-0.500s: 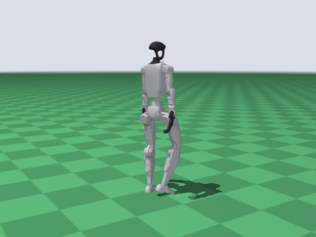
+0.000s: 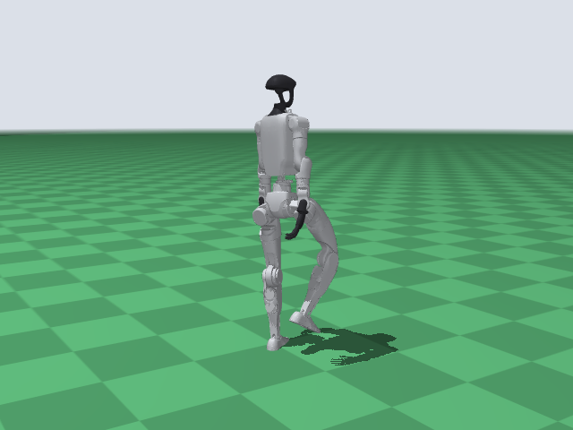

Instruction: In place motions

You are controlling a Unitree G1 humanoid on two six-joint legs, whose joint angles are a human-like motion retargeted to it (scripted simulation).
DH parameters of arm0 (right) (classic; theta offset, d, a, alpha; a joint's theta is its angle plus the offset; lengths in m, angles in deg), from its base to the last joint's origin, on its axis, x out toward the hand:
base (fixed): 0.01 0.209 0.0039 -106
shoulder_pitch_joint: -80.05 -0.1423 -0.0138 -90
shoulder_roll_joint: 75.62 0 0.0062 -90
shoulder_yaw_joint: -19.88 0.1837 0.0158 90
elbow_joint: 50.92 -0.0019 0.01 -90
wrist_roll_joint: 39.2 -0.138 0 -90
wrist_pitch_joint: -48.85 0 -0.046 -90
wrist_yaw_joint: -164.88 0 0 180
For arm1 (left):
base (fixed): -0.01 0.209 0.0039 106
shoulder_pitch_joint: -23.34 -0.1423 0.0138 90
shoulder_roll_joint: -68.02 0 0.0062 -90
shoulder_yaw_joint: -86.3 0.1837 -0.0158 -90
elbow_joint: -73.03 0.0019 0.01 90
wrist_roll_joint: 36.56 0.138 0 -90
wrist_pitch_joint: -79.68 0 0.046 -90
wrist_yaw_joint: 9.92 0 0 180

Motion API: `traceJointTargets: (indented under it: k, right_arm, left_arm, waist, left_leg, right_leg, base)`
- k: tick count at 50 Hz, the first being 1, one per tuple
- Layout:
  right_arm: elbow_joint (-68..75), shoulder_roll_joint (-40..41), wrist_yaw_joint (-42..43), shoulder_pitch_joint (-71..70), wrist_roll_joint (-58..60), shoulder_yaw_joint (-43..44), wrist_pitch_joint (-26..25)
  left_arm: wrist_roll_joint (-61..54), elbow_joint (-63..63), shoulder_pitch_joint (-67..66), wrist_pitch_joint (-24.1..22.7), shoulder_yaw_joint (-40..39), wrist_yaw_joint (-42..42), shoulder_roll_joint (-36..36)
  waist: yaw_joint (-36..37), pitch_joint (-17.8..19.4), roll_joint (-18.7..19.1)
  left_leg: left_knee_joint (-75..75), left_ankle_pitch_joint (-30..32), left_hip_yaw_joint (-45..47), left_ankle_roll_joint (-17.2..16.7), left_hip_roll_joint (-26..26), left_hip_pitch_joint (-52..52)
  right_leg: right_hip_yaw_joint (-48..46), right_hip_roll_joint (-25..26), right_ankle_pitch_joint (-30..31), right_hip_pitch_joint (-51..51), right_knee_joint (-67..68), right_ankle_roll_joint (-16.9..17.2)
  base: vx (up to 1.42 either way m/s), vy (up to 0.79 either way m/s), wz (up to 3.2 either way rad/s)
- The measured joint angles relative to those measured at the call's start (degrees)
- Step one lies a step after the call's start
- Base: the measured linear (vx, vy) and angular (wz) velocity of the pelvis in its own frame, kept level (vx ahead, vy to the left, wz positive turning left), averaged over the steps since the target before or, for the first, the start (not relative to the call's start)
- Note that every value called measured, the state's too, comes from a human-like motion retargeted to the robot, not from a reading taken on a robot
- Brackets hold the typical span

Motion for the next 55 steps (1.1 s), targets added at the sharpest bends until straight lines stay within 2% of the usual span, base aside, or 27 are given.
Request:
traceJointTargets:
  k: [2, 3, 5, 6, 7, 8, 10, 11, 12, 15, 17, 20, 22, 25, 28, 31, 35, 37, 38, 39, 40, 42, 43, 45, 47, 50, 55]
  right_arm:
    - [0.34, -0.38, -0.38, -0.96, -0.5, -0.01, 0.08]
    - [0.16, -0.5, -0.04, -0.85, -0.73, 0.15, 0.06]
    - [0.49, -0.79, 0.28, -1.65, -1.54, 0.05, -0.01]
    - [0.66, -0.93, 0.43, -2.05, -1.91, -0.44, -0.01]
    - [0.81, -0.97, 0.48, -2.61, -2.31, -0.81, -0.1]
    - [0.94, -0.85, 0.33, -3.47, -2.77, -0.92, -0.36]
    - [-0.32, -0.49, -0.64, -6.48, -3.95, 0.6, -0.59]
    - [-1.7, -0.64, -1.46, -8.0, -5.0, 1.21, 0.4]
    - [-3.04, -0.85, -2.49, -9.52, -5.92, 1.38, 1.4]
    - [-7.16, -1.58, -6.08, -13.13, -5.4, 0.14, 2.58]
    - [-9.55, -1.03, -4.06, -13.43, -3.16, -0.03, 2.52]
    - [-9.98, -0.77, 1.3, -11.93, -4.27, -0.69, 4.2]
    - [-10.32, -0.93, 0.83, -12.29, -5.8, -1.34, 5.56]
    - [-10.81, -0.14, -3.1, -11.97, -3.97, -0.9, 4.97]
    - [-9.75, 0.39, -4.41, -10.3, -3.07, -1.4, 4.46]
    - [-8.32, 0.74, -3.41, -7.79, -2.86, -1.97, 3.81]
    - [-5.05, 0.84, -2.05, -4.46, -2.35, -1.84, 2.37]
    - [-1.87, 0.35, -1.88, -3.92, -1.42, -1.06, 1.23]
    - [-0.86, 0.14, -1.87, -3.37, -1.04, -0.77, 0.83]
    - [-0.21, -0.12, -1.78, -2.79, -0.64, -0.5, 0.39]
    - [0.28, -0.41, -1.64, -2.18, -0.22, -0.23, -0.06]
    - [-0.05, -0.34, -0.63, -3.1, -1.48, 0.39, -0.96]
    - [-0.35, -0.1, 0.12, -3.69, -3.32, 1.74, -0.66]
    - [-1.06, -0.36, 1.43, -3.47, -7.16, 3.11, 1.24]
    - [-1.19, -0.77, 0.51, -3.38, -7.39, 2.51, 1.76]
    - [-0.65, -0.19, -0.54, -4.16, -4.37, 0.7, -0.52]
    - [0.01, 0.16, -1.57, -3.36, -3.51, 0.75, 0.37]
  left_arm:
    - [0.99, -0.64, -2.89, -0.25, -1.68, 0.65, 0.29]
    - [0.99, -0.58, -4.09, -0.27, -2.02, 0.72, 0.75]
    - [1.29, -0.81, -7.12, -0.27, -3.41, 1.5, 1.2]
    - [1.55, -0.76, -8.63, -0.17, -4.48, 1.82, 1.37]
    - [1.9, -0.64, -9.9, -0.02, -5.5, 2.15, 1.45]
    - [2.42, -0.39, -10.71, 0.24, -6.44, 2.53, 1.34]
    - [2.57, 0.1, -9.48, 0.89, -7.21, 2.54, 1.06]
    - [1.58, -0.29, -8.49, 0.9, -6.81, 1.81, 1.29]
    - [0.56, -0.78, -7.75, 0.79, -6.53, 1.34, 1.46]
    - [-1.24, -1.11, -6.74, -0.19, -6.37, 3.36, 1.54]
    - [0.3, 0.5, -6.27, 0.8, -7.9, 4.56, 1.86]
    - [1.4, 0.91, -8.92, 0.72, -7.24, 3.83, 2.41]
    - [1.28, 0.28, -9.44, 0.23, -6.57, 3.78, 2.64]
    - [1.59, 0.84, -9.41, 0.31, -6.68, 4.36, 2.68]
    - [1.39, 1.47, -10.56, 0.41, -6.71, 4.08, 2.94]
    - [1.32, 1.15, -11.91, 0.24, -7.29, 3.3, 3.04]
    - [1.06, 0.78, -12.96, 0.17, -7.87, 2.58, 2.48]
    - [0.87, 1.62, -12.29, 0.6, -7.81, 2.61, 1.77]
    - [0.78, 1.78, -12.05, 0.66, -7.67, 2.49, 1.57]
    - [0.61, 1.87, -11.66, 0.78, -7.47, 2.47, 1.39]
    - [0.41, 1.93, -11.18, 0.91, -7.24, 2.51, 1.23]
    - [-0.07, 1.96, -6.75, 1.54, -7.01, 2.67, 0.03]
    - [-0.45, 1.65, -3.96, 1.81, -5.75, 2.17, -0.61]
    - [-1.42, -0.97, -1.45, 1.45, -2.17, 1.32, -1.35]
    - [-1.99, -3.32, -0.37, 1.14, 0.09, 2.01, -2.83]
    - [-0.05, -4.06, 1.2, 1.51, -1.43, 1.83, -4.95]
    - [-0.42, -4.46, 2.53, 0.88, 0.31, 0.11, -5.01]
  waist:
    - [3.6, 0.98, -2.55]
    - [3.73, 0.39, -2.75]
    - [1.99, 1.22, -3.25]
    - [3.23, 0.23, -3.85]
    - [4.67, -1.13, -4.8]
    - [6.48, -3.22, -6.46]
    - [10.31, -2.82, -9.92]
    - [11.61, 0.71, -10.74]
    - [12.96, 3.82, -11.32]
    - [15.38, 8.66, -10.83]
    - [16.63, 7.66, -11.86]
    - [17.6, 3.95, -13.18]
    - [19.19, 4.87, -14.29]
    - [18.91, 5.75, -14.33]
    - [17.39, 3.9, -13.3]
    - [15.5, 1.59, -12.42]
    - [13.82, -1.19, -9.66]
    - [11.78, -1.27, -7.78]
    - [9.59, -1.83, -6.53]
    - [7.43, -2.48, -4.73]
    - [5.29, -3.18, -2.64]
    - [12.8, -0.18, -4.05]
    - [11.83, 2.64, -4.43]
    - [3.03, 6.51, -1.03]
    - [6.8, 5.13, -3.77]
    - [0.33, 4.22, -0.7]
    - [-0.8, 3.69, 1.26]
  left_leg:
    - [0.87, -1.53, 3.11, -0.24, -0.51, 3.46]
    - [1.24, -1.75, 2.74, -0.11, -0.99, 3.47]
    - [5.4, -3.48, 0.02, 0.36, -1.92, 3.89]
    - [8.23, -3.37, 1.25, 0.55, -2.38, 2.89]
    - [12.47, -2.39, 3.51, 0.87, -2.5, 0.88]
    - [19.56, 0.36, 7.81, 1.45, -1.94, -3.16]
    - [38.36, 12.07, 11.01, 1.65, 1.11, -15.62]
    - [43.95, 17.28, 6.94, 1.34, -0.04, -20.58]
    - [50.05, 19.1, 4.65, 1.98, 0.28, -24.97]
    - [69.74, 6.81, 7.66, 8.58, 10.49, -35.79]
    - [79.29, 2.57, 8.84, 11.19, 15.28, -43.96]
    - [86.8, 0.44, 6.96, 10.25, 13.95, -53.95]
    - [87.95, -0.22, 7.36, 8.94, 14.14, -54.87]
    - [85.77, -1.11, 7.93, 9.03, 13.89, -51.67]
    - [77.41, -0.43, 8.32, 7.69, 11.61, -43.69]
    - [62.52, 1.89, 7.05, 4.49, 4.7, -32.76]
    - [33.47, 7.75, 3.19, 0.81, -3.24, -14.52]
    - [16.78, -3.31, 0.96, 0.01, -7.1, -3.13]
    - [11.11, -7.08, 7.72, 1.75, -4.23, 1.65]
    - [7.37, -7.31, 9.42, 2.44, -2.62, 3.39]
    - [4.61, -5.78, 8.59, 2.6, -1.65, 3.62]
    - [5.23, -4.86, 1.82, -0.24, -2.12, 1.73]
    - [4.57, -3.86, 1.01, 0.45, -2.65, 2.12]
    - [2.98, -2.51, -3.03, 0.31, 0.12, 3.65]
    - [1.4, -1.82, -1.03, 0.66, -2.98, 3.27]
    - [1.92, -1.02, -4.34, 1.12, -1.43, -0.11]
    - [1.16, 0.06, -6.32, 0.84, 0.56, -1.41]
  right_leg:
    - [4.92, 4.13, 2.3, 12.93, -16.22, 2.04]
    - [4.57, 4.11, 3.2, 18.1, -24.4, 2.36]
    - [0.41, 5.09, -1.4, 31.85, -43.99, 2.02]
    - [-3.85, 4.46, -7.49, 36.16, -49.52, -1.46]
    - [-7.36, 3.54, -11.12, 39.07, -54.7, -4.38]
    - [-9.39, 2.06, -9.86, 39.2, -59.21, -6.15]
    - [-0.53, -0.36, -7.91, 36.68, -61.82, -4.46]
    - [0.89, -1.26, -7.31, 36.67, -61.12, -3.95]
    - [1.52, -1.61, -6.68, 36.93, -60.93, -3.95]
    - [1.09, 0.64, -5.12, 37.51, -62.03, -6.27]
    - [3.45, -0.16, -4.96, 35.6, -61.47, -6.5]
    - [4.79, -1.13, -4.3, 32.96, -61.22, -7.36]
    - [5.6, -1.91, -4.26, 32.9, -60.9, -7.61]
    - [6.09, -2.16, -4.31, 33.54, -60.65, -7.45]
    - [4.8, -2.18, -4.09, 34.81, -62.24, -6.75]
    - [3.32, -2.34, -4.34, 35.75, -63.38, -5.9]
    - [0.55, -0.41, -6.39, 36.83, -62.67, -5.22]
    - [-2.6, 0.05, -9.58, 37.5, -58.48, -4.95]
    - [-4.96, 0.15, -10.89, 37.08, -55.93, -4.77]
    - [-7.63, 0.62, -10.49, 36.02, -53.07, -4.43]
    - [-10.45, 1.28, -9.23, 34.65, -50.04, -4.01]
    - [-3.01, 0.77, 0.99, 27.48, -37.07, -1.25]
    - [-2.13, -1.85, 6.02, 22.76, -28.26, 2.08]
    - [-2.89, -2.58, 9.84, 13.51, -13.02, 6.03]
    - [2.21, -3.68, 7.46, 4.85, -0.92, 3.95]
    - [0.12, -5.24, 3.04, -7.43, 14.22, 0.87]
    - [0.83, -3.03, 0.2, -14.6, 20.35, 1.09]
  base:
    - [0.22, 0.01, -0.77]
    - [0.24, 0.04, 0.19]
    - [0.26, 0.06, 0.63]
    - [0.24, 0.09, -0.33]
    - [0.15, 0.12, -1.16]
    - [-0.08, 0.15, -1.09]
    - [-0.43, 0.16, -0.69]
    - [-0.58, 0.12, -0.25]
    - [-0.51, 0.05, -0.31]
    - [-0.33, 0.03, -0.38]
    - [-0.07, 0.03, -0.46]
    - [0.14, 0.05, -0.09]
    - [-0.06, 0.03, -0.26]
    - [0.0, 0.01, 0.06]
    - [0.15, 0.04, 0.23]
    - [0.19, 0.02, 0.25]
    - [0.24, -0.03, 0.14]
    - [0.24, -0.08, 0.63]
    - [0.2, -0.09, 1.24]
    - [0.16, -0.1, 1.41]
    - [-0.07, -0.1, -0.69]
    - [-0.39, -0.11, -2.05]
    - [-0.44, -0.11, 0.8]
    - [-0.28, -0.05, 2.62]
    - [-0.07, -0.02, -0.63]
    - [-0.08, -0.05, 0.33]
    - [0.01, -0.07, 0.25]
